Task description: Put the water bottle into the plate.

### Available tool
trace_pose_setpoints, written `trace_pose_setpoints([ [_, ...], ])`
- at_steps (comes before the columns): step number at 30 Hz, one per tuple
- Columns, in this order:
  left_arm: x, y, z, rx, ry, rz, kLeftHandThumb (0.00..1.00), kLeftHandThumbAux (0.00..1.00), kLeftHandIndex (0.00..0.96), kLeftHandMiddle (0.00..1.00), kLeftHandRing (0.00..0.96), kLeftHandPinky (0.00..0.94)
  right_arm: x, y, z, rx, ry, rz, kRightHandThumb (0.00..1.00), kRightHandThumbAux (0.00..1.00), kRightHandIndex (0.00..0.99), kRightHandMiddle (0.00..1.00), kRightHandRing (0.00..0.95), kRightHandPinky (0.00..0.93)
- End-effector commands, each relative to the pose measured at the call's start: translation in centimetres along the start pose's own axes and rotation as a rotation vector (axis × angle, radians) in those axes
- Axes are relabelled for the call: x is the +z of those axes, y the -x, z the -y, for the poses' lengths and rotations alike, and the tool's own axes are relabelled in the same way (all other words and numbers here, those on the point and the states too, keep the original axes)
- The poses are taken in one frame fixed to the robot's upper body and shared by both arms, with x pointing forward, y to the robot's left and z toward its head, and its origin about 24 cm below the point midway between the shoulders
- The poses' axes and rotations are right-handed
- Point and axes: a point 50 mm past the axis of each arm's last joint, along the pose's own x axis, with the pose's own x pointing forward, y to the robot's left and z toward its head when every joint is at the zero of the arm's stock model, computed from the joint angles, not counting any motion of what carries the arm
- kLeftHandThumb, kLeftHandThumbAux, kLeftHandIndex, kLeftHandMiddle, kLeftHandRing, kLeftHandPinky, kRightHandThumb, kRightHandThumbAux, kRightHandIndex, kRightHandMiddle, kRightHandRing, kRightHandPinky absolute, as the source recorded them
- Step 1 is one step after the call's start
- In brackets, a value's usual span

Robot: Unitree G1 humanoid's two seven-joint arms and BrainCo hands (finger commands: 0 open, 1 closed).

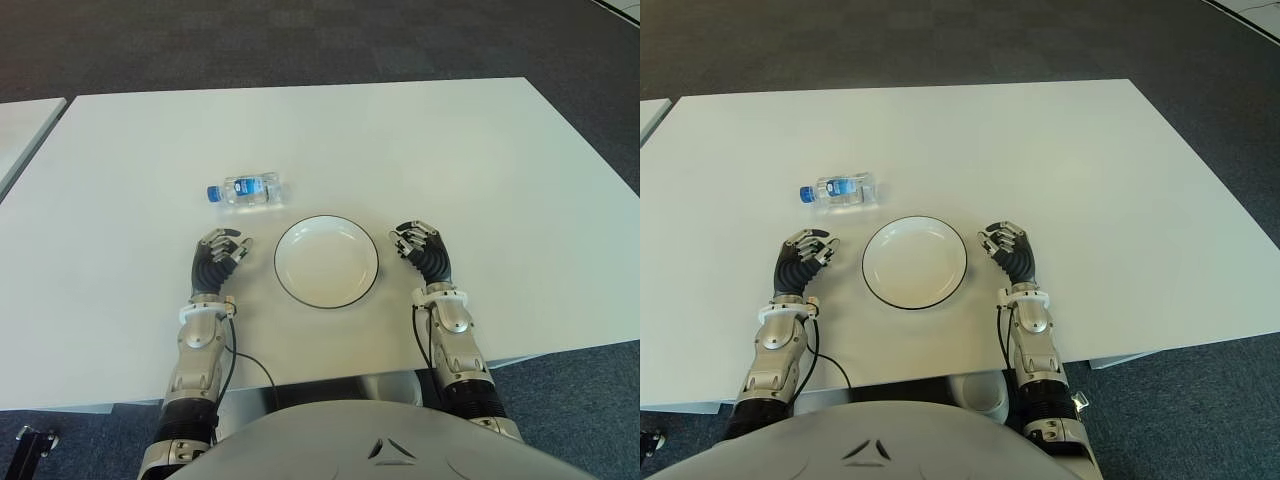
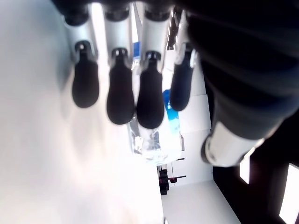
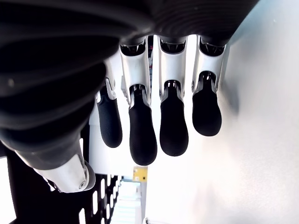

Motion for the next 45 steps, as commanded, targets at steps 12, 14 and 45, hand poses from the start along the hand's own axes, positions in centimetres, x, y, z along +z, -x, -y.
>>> trace_pose_setpoints([
  [12,1.8,0.0,0.4,0.036,-0.465,0.166,0.703,0.717,0.431,0.682,0.662,0.632,-1.0,0.4,-0.1,-0.002,-0.007,-0.064,0.705,0.728,0.435,0.653,0.651,0.658],
  [14,2.1,-0.6,0.5,0.04,-0.558,0.191,0.704,0.718,0.43,0.679,0.66,0.63,-1.0,0.4,-0.2,-0.001,-0.01,-0.064,0.705,0.728,0.435,0.652,0.649,0.653],
  [45,5.5,-8.8,-0.1,0.052,-1.1,0.441,0.675,0.431,0.042,0.01,0.01,0.014,-0.9,0.8,-0.2,-0.011,-0.015,-0.072,0.705,0.728,0.434,0.645,0.645,0.653],
])
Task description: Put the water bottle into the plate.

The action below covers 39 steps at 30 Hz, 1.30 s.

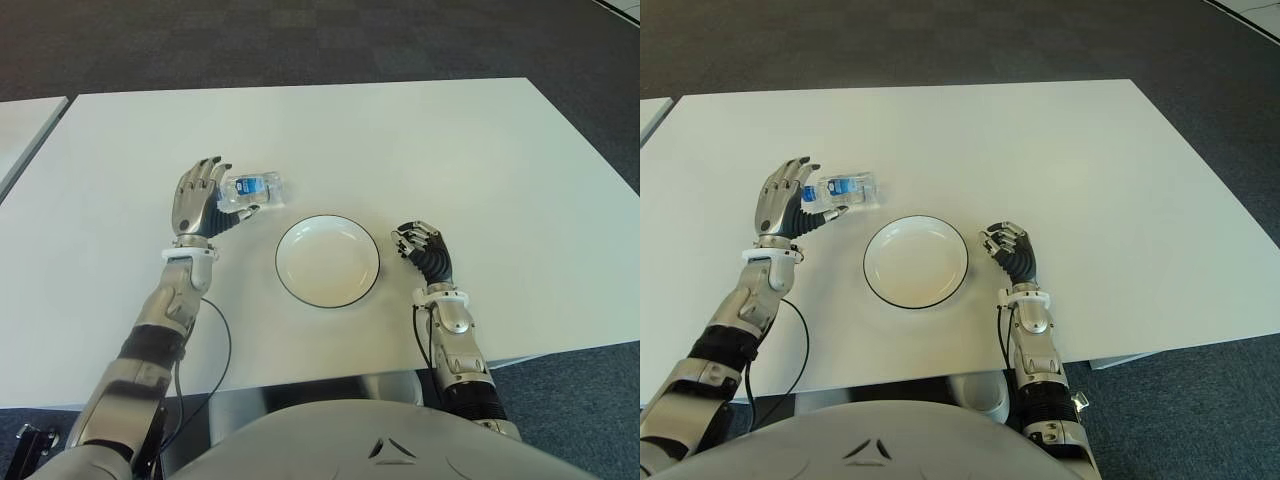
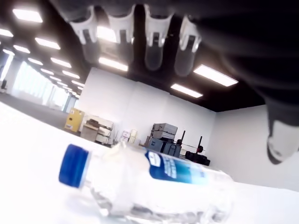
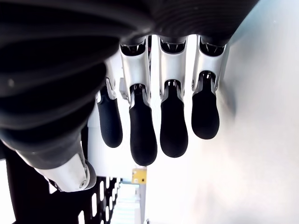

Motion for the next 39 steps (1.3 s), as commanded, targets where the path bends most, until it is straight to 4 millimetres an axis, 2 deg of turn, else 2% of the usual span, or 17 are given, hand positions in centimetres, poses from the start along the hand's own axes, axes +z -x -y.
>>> trace_pose_setpoints([
  [1,-0.2,-0.9,0.8,-0.034,-0.054,0.022,0.667,0.395,0.027,0.006,0.006,0.008,-1.0,0.6,-0.1,-0.005,-0.005,-0.062,0.705,0.729,0.434,0.646,0.645,0.655],
  [5,-0.6,-1.9,1.5,-0.077,-0.12,0.008,0.648,0.296,0.005,0.001,0.001,0.001,-1.0,0.6,0.0,-0.011,-0.002,-0.065,0.705,0.729,0.433,0.644,0.646,0.658],
  [10,-0.9,-2.7,2.3,-0.125,-0.199,-0.009,0.634,0.218,0.0,0.0,0.0,0.0,-1.0,0.7,0.0,-0.011,-0.001,-0.061,0.705,0.729,0.433,0.645,0.645,0.653],
  [19,-1.6,-2.9,3.7,-0.239,-0.289,-0.033,0.607,0.116,0.0,0.0,0.0,0.0,-1.1,0.8,0.1,-0.019,0.009,-0.057,0.705,0.729,0.433,0.642,0.644,0.649],
  [39,-1.1,-2.6,5.6,-0.517,-0.459,0.019,0.601,0.132,0.0,0.0,0.0,0.0,-1.2,0.8,0.4,-0.025,0.008,-0.068,0.705,0.728,0.434,0.648,0.649,0.663],
])
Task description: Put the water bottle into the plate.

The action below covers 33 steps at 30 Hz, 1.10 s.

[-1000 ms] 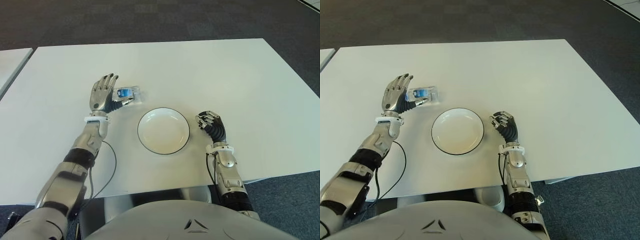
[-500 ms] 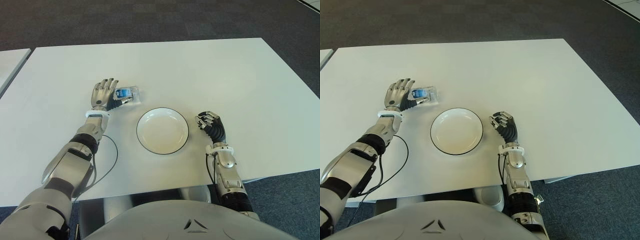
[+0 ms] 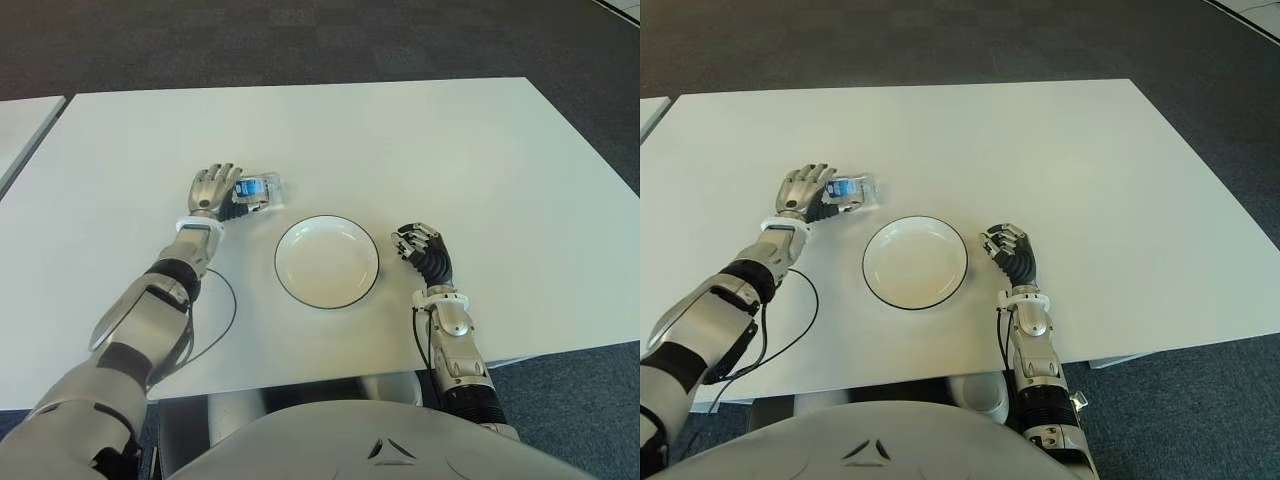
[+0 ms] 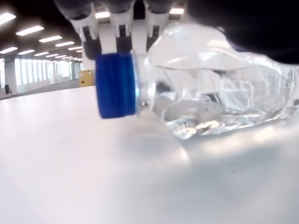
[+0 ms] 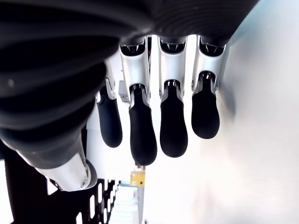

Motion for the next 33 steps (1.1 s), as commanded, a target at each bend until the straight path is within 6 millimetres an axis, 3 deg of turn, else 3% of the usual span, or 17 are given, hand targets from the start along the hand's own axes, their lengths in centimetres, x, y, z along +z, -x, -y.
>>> trace_pose_setpoints([
  [1,0.8,0.6,1.8,-0.133,-0.066,0.039,0.601,0.135,0.0,0.0,0.0,0.0,-1.3,0.6,0.2,-0.007,-0.004,-0.07,0.705,0.728,0.434,0.648,0.649,0.665],
  [23,2.1,0.7,2.6,-0.283,-0.161,0.166,0.572,0.182,0.0,0.0,0.0,0.0,-1.5,0.7,0.4,-0.02,0.011,-0.087,0.705,0.728,0.434,0.639,0.651,0.663],
  [33,2.7,0.8,2.9,-0.29,-0.257,0.214,0.603,0.267,0.0,0.0,0.0,0.0,-1.5,0.8,0.4,-0.022,0.017,-0.093,0.704,0.728,0.434,0.647,0.657,0.673],
])
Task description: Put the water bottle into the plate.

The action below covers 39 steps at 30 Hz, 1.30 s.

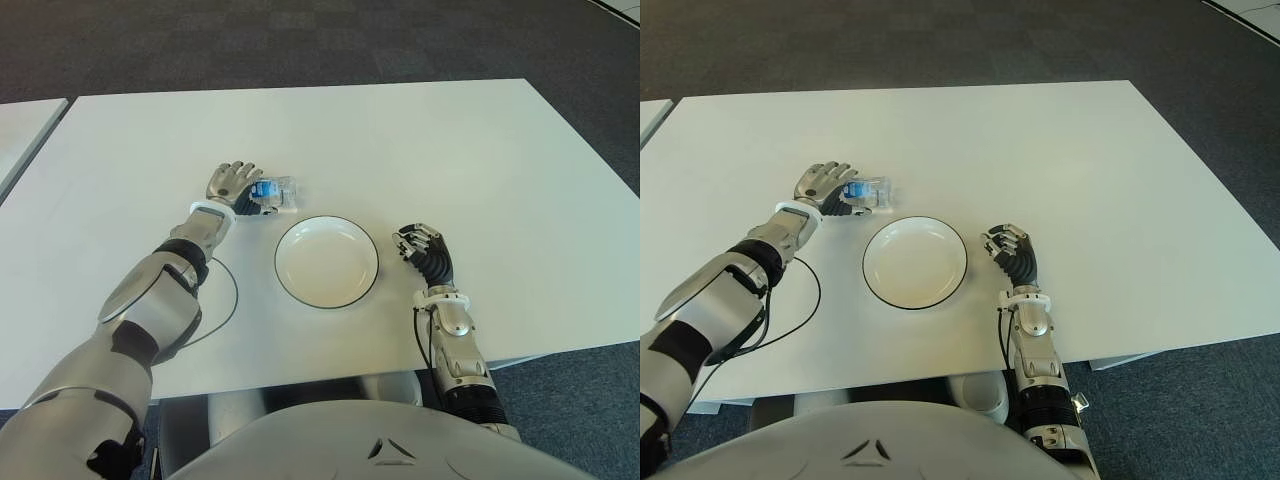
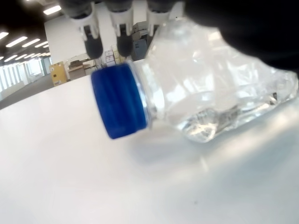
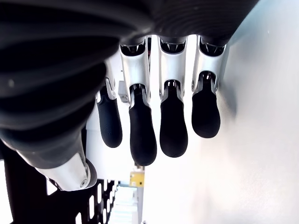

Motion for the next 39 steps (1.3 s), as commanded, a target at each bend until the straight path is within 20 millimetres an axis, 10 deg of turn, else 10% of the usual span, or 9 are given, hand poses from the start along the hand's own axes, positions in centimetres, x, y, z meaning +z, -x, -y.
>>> trace_pose_setpoints([
  [1,1.72,1.46,3.79,-0.173,-0.085,0.076,0.603,0.28,0.0,0.0,0.0,0.0,-1.4,0.75,0.15,-0.008,0.005,-0.082,0.704,0.728,0.434,0.646,0.657,0.673],
  [9,2.19,1.68,4.18,-0.168,-0.097,0.103,0.616,0.431,0.031,0.073,0.089,0.161,-1.36,0.79,0.16,-0.012,0.001,-0.079,0.705,0.728,0.435,0.644,0.655,0.669],
  [20,1.98,1.72,4.31,-0.18,-0.136,0.095,0.713,0.68,0.407,0.398,0.406,0.463,-1.37,0.87,0.23,-0.012,0.003,-0.072,0.705,0.728,0.435,0.643,0.651,0.662],
  [39,1.88,1.73,4.51,-0.242,-0.135,0.092,0.847,0.67,0.395,0.566,0.735,0.75,-1.36,0.79,0.3,-0.019,0.005,-0.081,0.705,0.728,0.435,0.642,0.651,0.667],
])
